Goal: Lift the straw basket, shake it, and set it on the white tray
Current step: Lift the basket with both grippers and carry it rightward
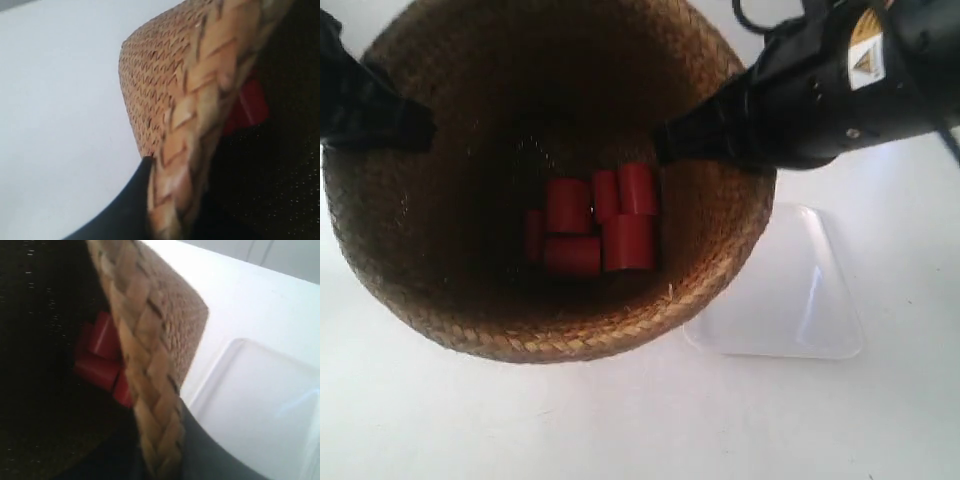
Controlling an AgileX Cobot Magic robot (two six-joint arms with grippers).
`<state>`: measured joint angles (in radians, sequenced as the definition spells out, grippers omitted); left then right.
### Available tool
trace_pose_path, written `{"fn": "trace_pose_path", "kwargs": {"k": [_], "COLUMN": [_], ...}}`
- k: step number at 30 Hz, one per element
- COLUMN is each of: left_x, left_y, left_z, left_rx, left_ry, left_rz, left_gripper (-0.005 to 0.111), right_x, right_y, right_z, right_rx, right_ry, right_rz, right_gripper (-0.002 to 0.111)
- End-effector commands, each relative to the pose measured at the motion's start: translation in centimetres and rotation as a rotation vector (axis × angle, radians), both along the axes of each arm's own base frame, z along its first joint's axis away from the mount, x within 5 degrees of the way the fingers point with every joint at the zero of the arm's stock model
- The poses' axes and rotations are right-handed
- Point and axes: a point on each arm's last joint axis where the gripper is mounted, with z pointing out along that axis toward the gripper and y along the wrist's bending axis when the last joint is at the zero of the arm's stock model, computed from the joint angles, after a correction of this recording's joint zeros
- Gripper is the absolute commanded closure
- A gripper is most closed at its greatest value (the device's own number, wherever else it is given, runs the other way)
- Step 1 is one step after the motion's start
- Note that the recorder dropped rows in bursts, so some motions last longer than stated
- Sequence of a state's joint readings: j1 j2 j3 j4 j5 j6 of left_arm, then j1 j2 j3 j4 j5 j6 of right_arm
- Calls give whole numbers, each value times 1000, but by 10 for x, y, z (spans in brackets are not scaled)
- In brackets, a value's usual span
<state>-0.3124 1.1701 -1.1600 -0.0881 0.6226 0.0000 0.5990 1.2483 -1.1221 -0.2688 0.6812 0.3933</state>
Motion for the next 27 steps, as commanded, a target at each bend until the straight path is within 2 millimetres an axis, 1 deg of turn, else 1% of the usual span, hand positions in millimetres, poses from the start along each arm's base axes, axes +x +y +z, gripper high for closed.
{"fn": "trace_pose_path", "kwargs": {"k": [1, 2, 3, 4, 5, 7, 8, 9, 10, 11, 12, 13, 14, 15, 16, 17, 18, 19, 20, 22, 24, 26, 27], "left_x": [10, 10, 9, 4, -1, -15, -17, -15, -12, -4, 0, 4, 5, 5, 1, -11, -16, -21, -18, -9, -5, -3, -2], "left_y": [-3, -4, -3, -2, -2, 0, 1, 3, 4, 4, 2, -2, -3, -3, -2, -2, -2, 2, 3, 1, 0, -1, -1], "left_z": [-28, -22, -21, -14, -7, 15, 21, 19, 10, -9, -19, -23, -22, -17, -7, 16, 24, 28, 13, -21, -33, -36, -33], "left_rx": [26, -7, -10, -17, -27, -61, -64, -49, -22, 26, 39, 24, 10, -6, -12, -59, -70, -65, -48, -6, 5, 6, 1], "left_ry": [138, 99, 91, 83, 67, -49, -107, -117, -74, 47, 108, 124, 109, 84, 63, -2, -51, -129, -81, 45, 88, 98, 82], "left_rz": [1, 6, 6, 2, -6, -36, -34, -20, -4, 6, 1, -12, -15, -17, -20, -47, -63, -49, -19, -8, -7, -6, -5], "left_gripper": [107, 107, 107, 107, 107, 107, 107, 107, 107, 107, 107, 107, 107, 107, 107, 107, 107, 107, 107, 107, 107, 107, 107], "right_x": [16, 17, 16, 10, 4, -17, -23, -24, -19, -7, 1, 5, 6, 7, 4, -9, -18, -28, -23, -7, 0, 4, 5], "right_y": [4, 6, 6, 4, 4, 2, 1, 0, -3, -7, -5, -2, 0, 3, 3, 2, 1, 1, 0, 1, 6, 10, 12], "right_z": [-32, -26, -24, -9, 2, 35, 43, 43, 33, 6, -13, -23, -22, -17, -6, 21, 36, 50, 38, -2, -20, -26, -25], "right_rx": [-100, -68, -58, -24, -13, 74, 100, 88, 39, -37, -93, -114, -100, -63, -28, 18, 59, 106, 67, -56, -96, -93, -71], "right_ry": [98, 60, 51, 28, -1, -139, -193, -221, -209, -80, 5, 42, 32, 2, -25, -103, -166, -261, -236, -86, -30, -20, -29], "right_rz": [-24, -15, -14, -11, 9, 67, 89, 95, 67, -30, -55, -57, -50, -37, -33, 9, 40, 84, 56, -28, -28, -27, -20], "right_gripper": [108, 108, 108, 108, 108, 108, 108, 108, 108, 108, 108, 108, 108, 108, 108, 108, 108, 108, 108, 108, 108, 108, 108]}}
